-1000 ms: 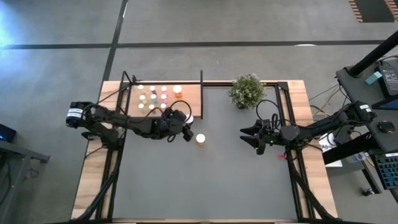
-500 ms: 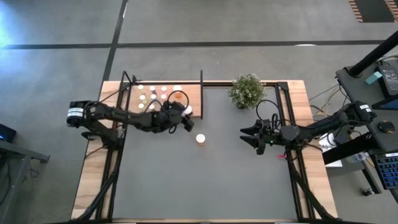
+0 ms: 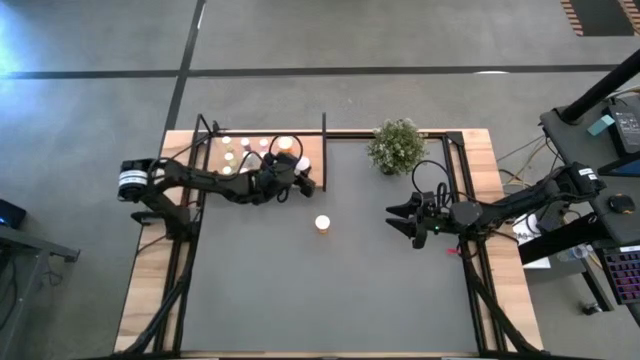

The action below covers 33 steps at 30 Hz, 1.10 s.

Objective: Pick and place medicine bottles onto shelf by color
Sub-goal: Put the left orange pill bottle on the shelf aligned with the other orange pill bottle

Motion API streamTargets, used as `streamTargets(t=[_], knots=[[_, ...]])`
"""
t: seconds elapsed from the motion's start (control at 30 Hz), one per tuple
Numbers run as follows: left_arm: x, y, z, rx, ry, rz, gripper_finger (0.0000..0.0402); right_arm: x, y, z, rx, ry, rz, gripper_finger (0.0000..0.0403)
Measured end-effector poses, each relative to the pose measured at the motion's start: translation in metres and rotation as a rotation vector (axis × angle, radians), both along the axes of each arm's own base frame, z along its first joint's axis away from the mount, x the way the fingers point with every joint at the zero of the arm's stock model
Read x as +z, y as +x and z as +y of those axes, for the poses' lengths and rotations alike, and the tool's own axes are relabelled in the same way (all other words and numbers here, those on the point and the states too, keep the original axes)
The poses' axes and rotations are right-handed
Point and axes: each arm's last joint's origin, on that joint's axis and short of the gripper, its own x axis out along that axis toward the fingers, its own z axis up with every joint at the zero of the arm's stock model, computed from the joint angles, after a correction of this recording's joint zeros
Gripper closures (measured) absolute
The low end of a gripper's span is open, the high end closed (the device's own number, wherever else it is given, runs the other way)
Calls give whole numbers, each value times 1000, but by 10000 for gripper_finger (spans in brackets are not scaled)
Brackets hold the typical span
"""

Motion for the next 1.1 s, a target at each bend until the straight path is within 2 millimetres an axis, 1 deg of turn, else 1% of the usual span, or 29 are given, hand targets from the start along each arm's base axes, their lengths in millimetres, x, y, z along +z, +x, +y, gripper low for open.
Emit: streamTargets(t=[0.27, 0.47, 0.7, 0.87, 1.1], knots=[[-4, 3, 10, 31, -6, 15, 221, 0, 0, 0, 0, 0, -1, 172], [-4, 6, 11, 36, -10, 9, 221, 0, 0, 0, 1, 0, 0, 172], [-8, 2, 10, 68, -63, 6, 221, 0, 0, 0, 0, 0, 0, 172], [-8, 1, 11, 109, -38, 19, 221, 0, 0, 0, 1, 0, 0, 172], [-12, -5, 10, 149, -28, 89, 221, 0, 0, 0, 0, 0, 0, 172]])
